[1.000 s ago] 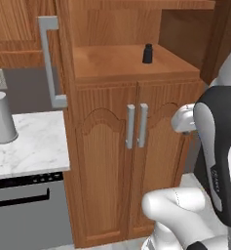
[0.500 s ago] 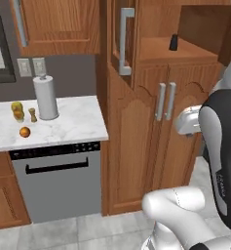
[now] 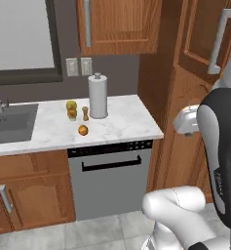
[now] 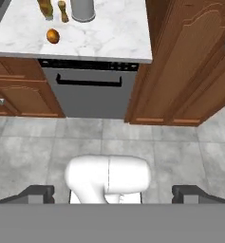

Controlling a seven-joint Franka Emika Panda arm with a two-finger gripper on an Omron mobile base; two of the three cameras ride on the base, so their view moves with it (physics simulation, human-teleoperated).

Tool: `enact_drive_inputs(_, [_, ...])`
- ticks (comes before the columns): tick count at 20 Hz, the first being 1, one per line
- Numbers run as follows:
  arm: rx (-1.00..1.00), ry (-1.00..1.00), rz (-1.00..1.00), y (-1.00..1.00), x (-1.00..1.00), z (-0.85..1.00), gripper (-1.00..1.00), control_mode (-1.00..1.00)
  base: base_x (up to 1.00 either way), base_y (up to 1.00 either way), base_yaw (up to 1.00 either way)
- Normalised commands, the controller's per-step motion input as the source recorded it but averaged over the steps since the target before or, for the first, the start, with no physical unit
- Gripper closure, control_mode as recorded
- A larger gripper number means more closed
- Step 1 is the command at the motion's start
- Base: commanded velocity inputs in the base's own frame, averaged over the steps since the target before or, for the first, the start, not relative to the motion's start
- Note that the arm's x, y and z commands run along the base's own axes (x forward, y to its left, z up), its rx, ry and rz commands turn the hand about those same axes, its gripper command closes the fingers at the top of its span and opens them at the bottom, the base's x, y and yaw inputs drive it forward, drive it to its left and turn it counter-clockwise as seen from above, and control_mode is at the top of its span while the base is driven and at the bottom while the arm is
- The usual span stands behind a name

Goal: There are various items on the counter. Only move the condiments/shakers into the cabinet.

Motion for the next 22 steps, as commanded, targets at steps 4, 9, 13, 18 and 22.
enact_drive_inputs(4, [0.00,0.00,0.00,0.00,0.00,0.00,-1.00,1.00,0.79,1.00,0.00])
enact_drive_inputs(9, [0.00,0.00,0.00,0.00,0.00,0.00,-1.00,1.00,0.99,0.78,0.00])
enact_drive_inputs(13, [0.00,0.00,0.00,0.00,0.00,0.00,-1.00,1.00,0.87,0.46,0.00])
enact_drive_inputs(18, [0.00,0.00,0.00,0.00,0.00,0.00,-1.00,1.00,0.78,0.03,-0.02])
enact_drive_inputs(22, [0.00,0.01,0.00,0.00,0.00,-0.18,-1.00,-1.00,0.15,-0.09,0.00])
